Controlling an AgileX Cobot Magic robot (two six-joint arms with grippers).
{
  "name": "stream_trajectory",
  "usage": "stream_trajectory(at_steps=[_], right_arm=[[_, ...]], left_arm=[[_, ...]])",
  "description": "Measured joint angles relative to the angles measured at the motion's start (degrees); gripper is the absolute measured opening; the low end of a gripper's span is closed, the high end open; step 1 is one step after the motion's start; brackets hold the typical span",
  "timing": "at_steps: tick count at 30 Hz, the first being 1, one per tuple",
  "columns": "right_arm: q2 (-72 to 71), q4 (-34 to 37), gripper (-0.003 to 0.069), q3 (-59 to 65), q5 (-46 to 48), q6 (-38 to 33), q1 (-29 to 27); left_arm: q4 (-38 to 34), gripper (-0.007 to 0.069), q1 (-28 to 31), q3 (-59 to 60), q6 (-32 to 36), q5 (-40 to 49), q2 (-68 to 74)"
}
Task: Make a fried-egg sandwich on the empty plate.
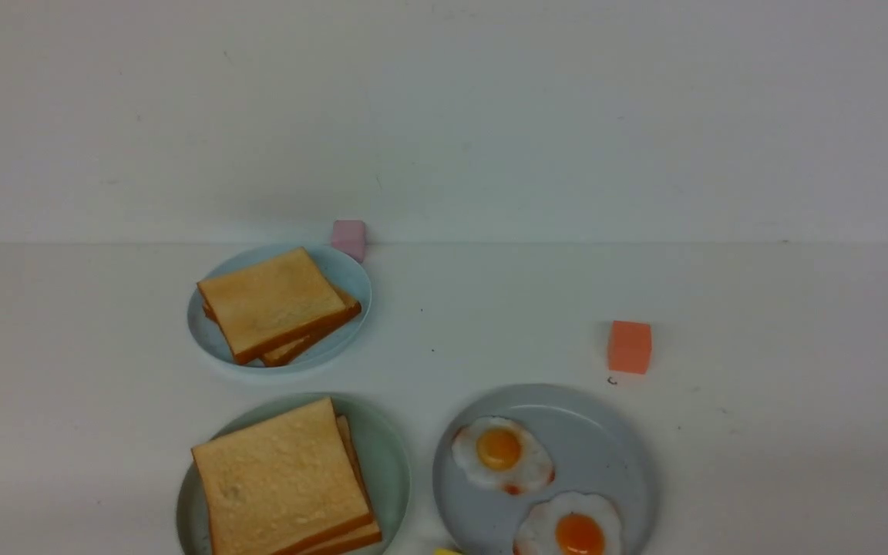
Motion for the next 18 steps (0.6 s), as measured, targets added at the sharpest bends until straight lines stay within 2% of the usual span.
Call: stream_trajectory(at_steps=[11,14,15,17,18], right_arm=[[0.0,-1.87,0.0071,0.0,0.26,-0.24,-1.14],[0.0,1.93,0.0076,0.68,1.12,-0.38,-7.97],[0.0,2.23,0.0077,0.8,1.06,-0.38,-8.48],[0.0,6.65,0.0081,3.57,-0.65,-2.03,-16.22],[0.0,7.03,0.0081,3.57,-0.65,-2.03,-16.79]], left_arm=[[0.02,0.0001,0.0,0.0,0.0,0.0,0.0],[0.02,0.0004,0.0,0.0,0.0,0.0,0.0],[0.02,0.0005,0.0,0.0,0.0,0.0,0.0],[0.02,0.0005,0.0,0.0,0.0,0.0,0.0],[0.02,0.0005,0.0,0.0,0.0,0.0,0.0]])
